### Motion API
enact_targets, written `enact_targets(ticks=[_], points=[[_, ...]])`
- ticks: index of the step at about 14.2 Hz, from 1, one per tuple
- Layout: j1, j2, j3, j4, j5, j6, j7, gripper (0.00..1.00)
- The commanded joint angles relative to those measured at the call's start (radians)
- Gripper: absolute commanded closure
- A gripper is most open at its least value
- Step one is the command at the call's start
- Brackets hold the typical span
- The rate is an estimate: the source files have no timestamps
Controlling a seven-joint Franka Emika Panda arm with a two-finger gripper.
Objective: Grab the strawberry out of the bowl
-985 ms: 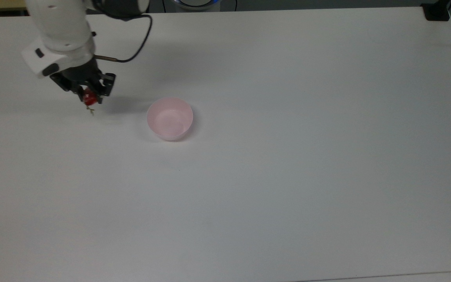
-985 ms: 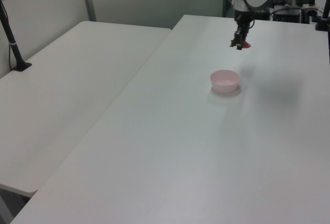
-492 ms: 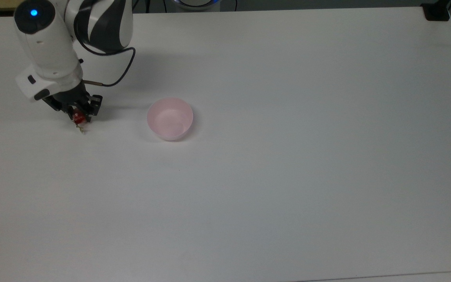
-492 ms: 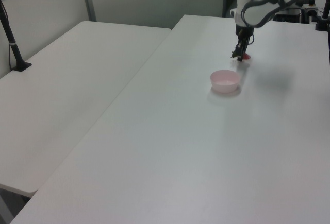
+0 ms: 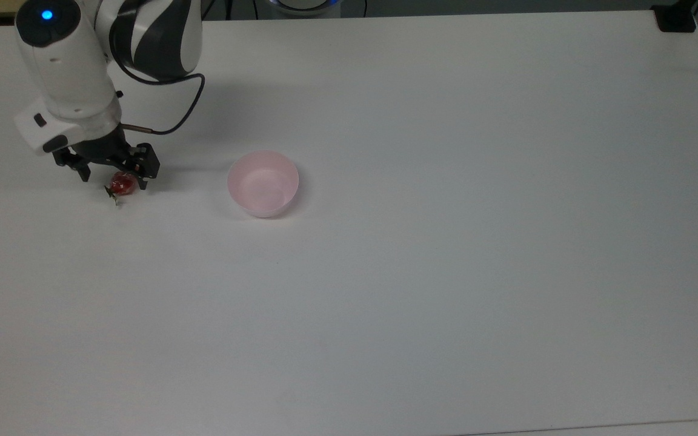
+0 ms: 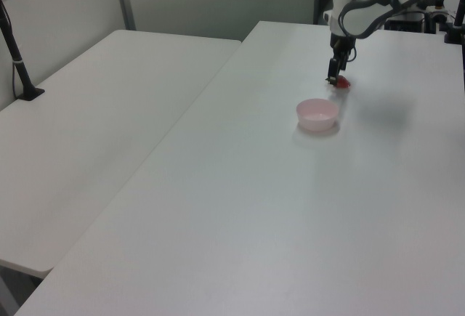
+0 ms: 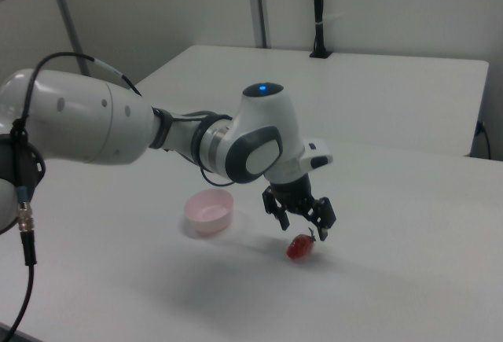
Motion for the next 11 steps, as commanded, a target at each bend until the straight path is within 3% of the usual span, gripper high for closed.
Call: enact_targets(ticks=[1, 6, 11], points=[[0.016, -0.103, 0.001, 0.019, 0.021, -0.131, 0.044, 0.0], [0.077, -0.235, 0.005, 0.077, 0.061, -0.364, 0.155, 0.0], [0.232, -0.401, -0.004, 0.08, 0.061, -0.594, 0.36, 0.0]])
